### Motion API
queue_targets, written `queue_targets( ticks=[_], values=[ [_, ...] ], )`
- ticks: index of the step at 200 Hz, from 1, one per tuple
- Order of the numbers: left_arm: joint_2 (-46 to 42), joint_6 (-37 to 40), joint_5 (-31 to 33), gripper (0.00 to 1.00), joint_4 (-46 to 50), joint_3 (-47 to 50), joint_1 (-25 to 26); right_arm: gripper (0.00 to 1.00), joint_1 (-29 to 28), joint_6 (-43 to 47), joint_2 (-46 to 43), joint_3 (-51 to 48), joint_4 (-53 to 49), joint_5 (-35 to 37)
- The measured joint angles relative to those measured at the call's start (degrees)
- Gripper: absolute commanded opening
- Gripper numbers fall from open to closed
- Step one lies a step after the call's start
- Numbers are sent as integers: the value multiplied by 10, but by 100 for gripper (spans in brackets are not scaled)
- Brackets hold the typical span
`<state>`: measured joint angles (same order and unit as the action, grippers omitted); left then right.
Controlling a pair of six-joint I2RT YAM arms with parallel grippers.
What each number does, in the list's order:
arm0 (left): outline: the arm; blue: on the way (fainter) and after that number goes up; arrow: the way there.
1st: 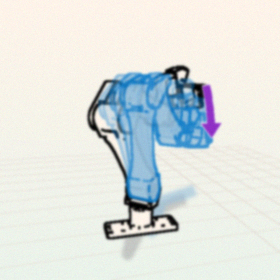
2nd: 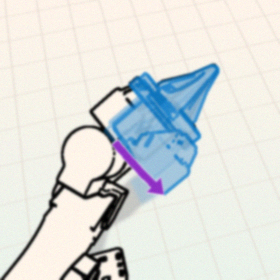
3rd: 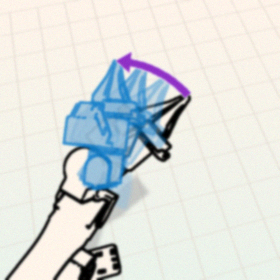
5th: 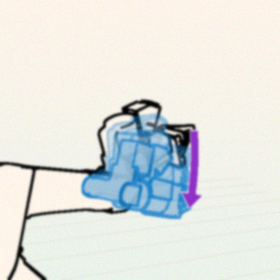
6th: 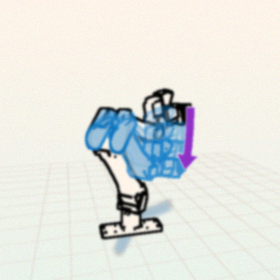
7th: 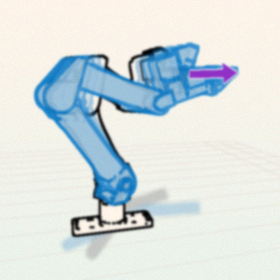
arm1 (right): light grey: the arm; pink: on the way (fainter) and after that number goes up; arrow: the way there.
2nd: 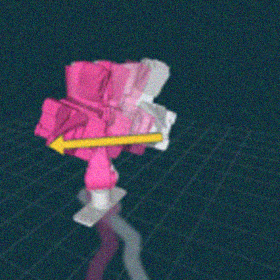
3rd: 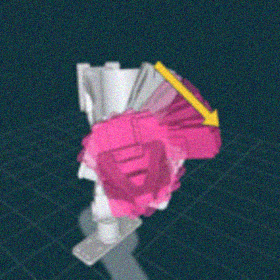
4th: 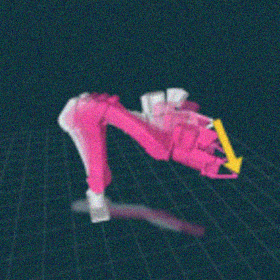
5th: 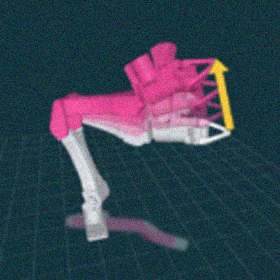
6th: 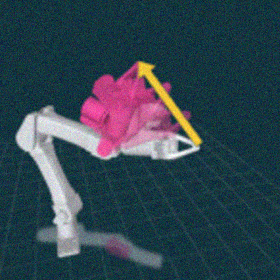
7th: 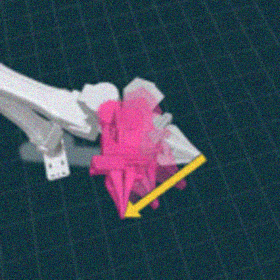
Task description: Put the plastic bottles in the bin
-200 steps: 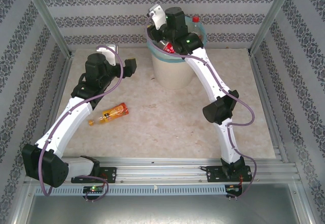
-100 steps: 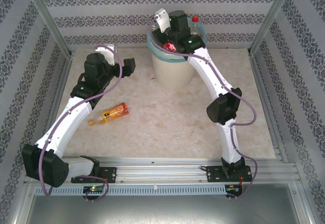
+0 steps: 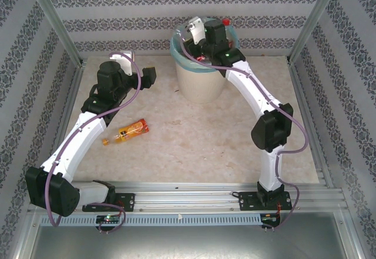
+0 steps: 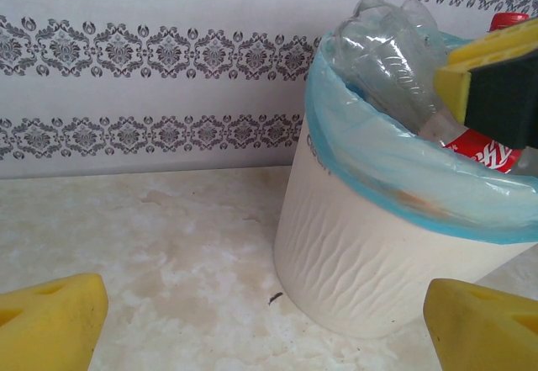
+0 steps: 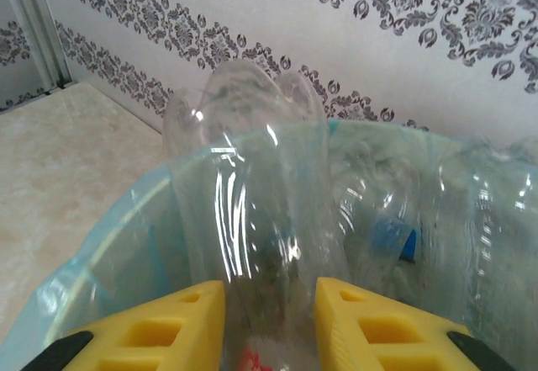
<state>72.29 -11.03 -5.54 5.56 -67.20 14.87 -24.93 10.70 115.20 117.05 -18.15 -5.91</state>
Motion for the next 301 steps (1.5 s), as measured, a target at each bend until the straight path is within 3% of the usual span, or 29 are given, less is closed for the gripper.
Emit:
queue_targets(
  ticks=[25,50,87,123,156,195,239,301],
  values=[
    [0,0,0,97,0,0,0,35,6,-8,-42,-80,54,-22],
    [0,0,0,97,0,0,0,37,16,-22,-49,-94,68,-51],
    [0,0,1,97,10,0,0,61,23,-34,-48,-72,42,-73],
    [-4,-14,2,94,72,-17,0,80,10,-31,-40,13,-22,-68],
    [-64,-49,-2,94,151,3,0,80,-43,-13,-72,38,-24,-65],
    [-185,-96,20,94,241,94,0,78,-142,44,-122,-70,28,-132],
    [-320,-174,76,92,299,202,0,78,-223,96,-4,-128,41,-221],
    [-417,-214,188,94,331,231,0,83,-250,123,174,-90,37,-292]
  ],
)
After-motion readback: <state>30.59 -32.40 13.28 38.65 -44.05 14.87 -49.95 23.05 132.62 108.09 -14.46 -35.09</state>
